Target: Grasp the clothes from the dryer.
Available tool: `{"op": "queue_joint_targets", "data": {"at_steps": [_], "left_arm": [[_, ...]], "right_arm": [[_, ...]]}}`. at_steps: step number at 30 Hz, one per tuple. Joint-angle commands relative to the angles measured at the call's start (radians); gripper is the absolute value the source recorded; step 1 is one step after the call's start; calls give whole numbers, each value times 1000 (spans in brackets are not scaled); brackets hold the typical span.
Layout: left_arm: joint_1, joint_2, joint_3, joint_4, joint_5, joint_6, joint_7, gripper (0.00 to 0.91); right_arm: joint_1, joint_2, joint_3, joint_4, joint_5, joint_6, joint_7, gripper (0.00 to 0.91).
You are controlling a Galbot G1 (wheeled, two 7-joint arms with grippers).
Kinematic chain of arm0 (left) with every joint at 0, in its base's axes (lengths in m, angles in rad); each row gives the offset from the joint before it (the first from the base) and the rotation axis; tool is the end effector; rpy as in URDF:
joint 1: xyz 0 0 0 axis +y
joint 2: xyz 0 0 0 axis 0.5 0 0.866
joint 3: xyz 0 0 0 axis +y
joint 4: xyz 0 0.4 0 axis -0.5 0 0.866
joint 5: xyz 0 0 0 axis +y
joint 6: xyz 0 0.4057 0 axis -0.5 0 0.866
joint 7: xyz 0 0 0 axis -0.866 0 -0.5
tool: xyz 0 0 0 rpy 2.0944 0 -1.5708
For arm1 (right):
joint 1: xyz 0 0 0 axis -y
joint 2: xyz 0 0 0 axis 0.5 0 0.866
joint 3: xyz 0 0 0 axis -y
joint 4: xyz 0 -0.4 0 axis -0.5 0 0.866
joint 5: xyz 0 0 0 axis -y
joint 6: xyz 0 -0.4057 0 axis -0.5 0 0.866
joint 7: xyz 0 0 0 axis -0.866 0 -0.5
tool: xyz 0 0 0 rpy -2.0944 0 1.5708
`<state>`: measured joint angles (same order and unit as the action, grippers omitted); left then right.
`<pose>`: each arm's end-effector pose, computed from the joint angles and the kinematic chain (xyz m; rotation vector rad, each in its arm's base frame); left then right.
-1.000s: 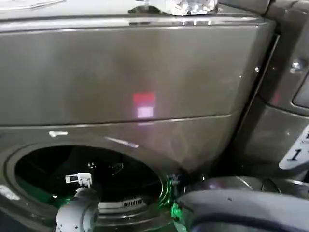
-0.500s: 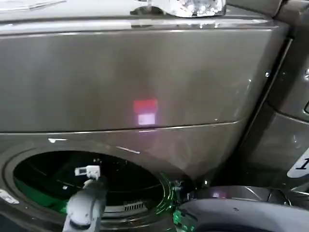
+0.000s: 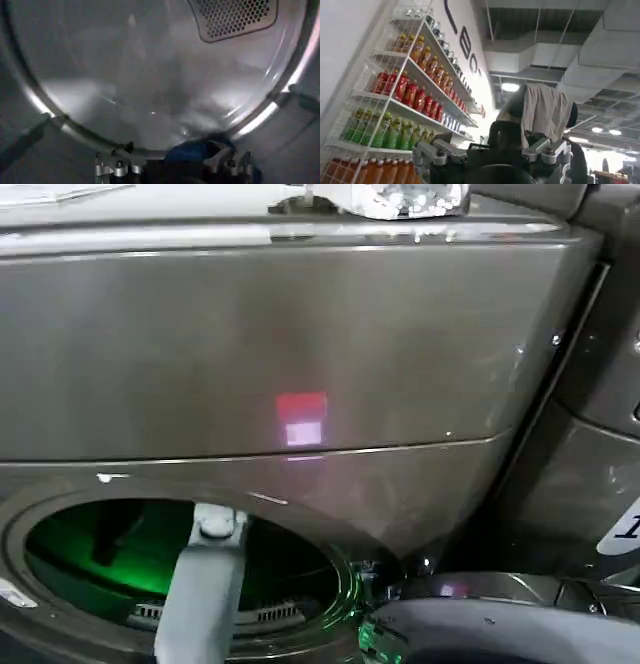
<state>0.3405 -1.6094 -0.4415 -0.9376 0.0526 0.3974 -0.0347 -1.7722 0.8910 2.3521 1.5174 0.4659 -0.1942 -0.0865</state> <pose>0.6625 -0.0515 -0.2740 -0.0513 -2.8201 -0.1348 -0.1314 -0.5697 0.0074 1.8018 2.2473 -0.6639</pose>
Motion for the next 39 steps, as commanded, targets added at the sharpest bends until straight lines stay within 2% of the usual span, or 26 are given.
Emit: {"op": "queue_joint_targets", "data": {"at_steps": [1, 3, 4, 5, 8, 12, 18, 20, 26, 30, 39], "left_arm": [[-192, -1, -4, 324, 323, -18, 162, 907], [-203, 12, 1, 327, 496, -19, 351, 907], [-200, 23, 2, 316, 707, -54, 440, 907], [-198, 33, 2, 304, 796, -87, 534, 907], [-215, 37, -27, 320, 1101, -268, 727, 907], [-226, 46, -51, 320, 1123, -403, 911, 907], [-245, 64, -110, 370, 1254, -497, 1047, 907], [-250, 69, -120, 382, 1279, -502, 1066, 907], [-271, 88, -141, 435, 1233, -499, 1014, 907], [-284, 108, -130, 487, 1167, -544, 861, 907], [-293, 107, -119, 517, 1124, -600, 792, 907]], "right_arm": [[2, -2, -2, 1, -6, 2, -1, 907], [2, -1, -3, 1, -13, 2, -1, 907], [2, -1, -4, 2, -15, 3, -1, 907], [1, -1, -4, 1, -16, 3, -2, 907], [1, -1, -7, -2, -19, 7, -1, 907], [2, 1, -12, -2, -23, 11, -1, 907], [3, 3, -14, -5, -27, 18, -3, 907], [-1, 7, -14, -9, -27, 24, -4, 907], [-1, 16, -24, 0, -31, 30, -4, 907], [0, 20, -25, 3, -33, 33, -5, 907], [16, 27, -40, 6, -40, 37, -4, 907]]}}
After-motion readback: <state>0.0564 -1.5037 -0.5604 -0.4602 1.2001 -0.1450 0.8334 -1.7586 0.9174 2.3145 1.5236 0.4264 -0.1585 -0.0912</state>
